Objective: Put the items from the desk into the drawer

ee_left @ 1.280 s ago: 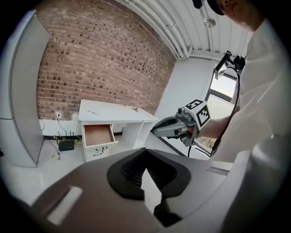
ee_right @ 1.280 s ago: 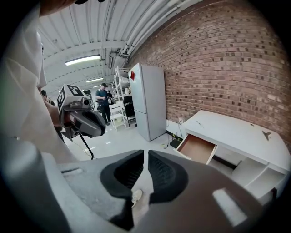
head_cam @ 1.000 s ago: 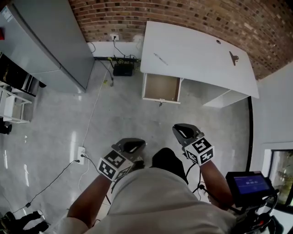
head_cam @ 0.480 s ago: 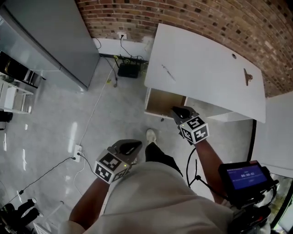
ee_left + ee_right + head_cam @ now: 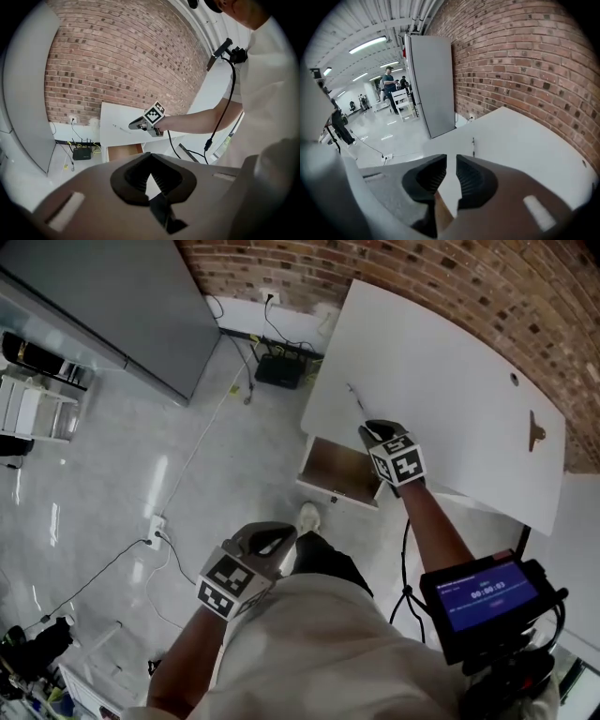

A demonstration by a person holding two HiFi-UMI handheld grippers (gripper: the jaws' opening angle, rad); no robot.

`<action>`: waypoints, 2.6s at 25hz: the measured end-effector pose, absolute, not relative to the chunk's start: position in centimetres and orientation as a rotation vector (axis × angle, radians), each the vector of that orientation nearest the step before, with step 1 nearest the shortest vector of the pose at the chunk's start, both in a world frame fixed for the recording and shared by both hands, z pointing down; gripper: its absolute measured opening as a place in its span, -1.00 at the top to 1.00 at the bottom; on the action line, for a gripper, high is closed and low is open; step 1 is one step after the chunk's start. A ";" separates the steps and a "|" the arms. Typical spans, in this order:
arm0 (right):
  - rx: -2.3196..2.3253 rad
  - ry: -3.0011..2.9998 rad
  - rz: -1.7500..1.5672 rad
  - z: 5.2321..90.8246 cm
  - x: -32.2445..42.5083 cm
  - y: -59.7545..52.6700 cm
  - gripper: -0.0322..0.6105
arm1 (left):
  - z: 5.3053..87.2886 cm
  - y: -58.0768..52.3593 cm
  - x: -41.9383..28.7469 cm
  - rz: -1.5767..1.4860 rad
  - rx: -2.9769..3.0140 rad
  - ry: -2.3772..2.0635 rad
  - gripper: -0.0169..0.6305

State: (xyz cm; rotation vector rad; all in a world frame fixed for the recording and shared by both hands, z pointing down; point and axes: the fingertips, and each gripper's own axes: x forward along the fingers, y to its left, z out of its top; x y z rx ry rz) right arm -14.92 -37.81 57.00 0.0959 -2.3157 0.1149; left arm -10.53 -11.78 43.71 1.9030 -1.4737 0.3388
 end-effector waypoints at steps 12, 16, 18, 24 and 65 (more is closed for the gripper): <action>0.076 -2.165 0.083 64.3 -20.0 -44.0 0.68 | 46.1 -13.7 -13.3 0.329 1.795 -1.512 0.92; 0.083 -2.115 0.104 65.0 -19.8 -44.1 0.68 | 45.6 -13.4 -13.0 0.317 1.792 -1.501 0.92; 0.090 -2.097 0.123 65.3 -19.7 -44.3 0.68 | 45.7 -13.4 -13.1 0.318 1.791 -1.499 0.92; 0.105 -2.089 0.157 65.4 -19.5 -44.6 0.72 | 45.7 -13.0 -13.2 0.318 1.782 -1.490 0.92; 0.661 -2.158 0.787 72.2 -4.9 -27.4 0.76 | 49.1 -0.9 -9.3 0.440 2.008 -1.196 0.92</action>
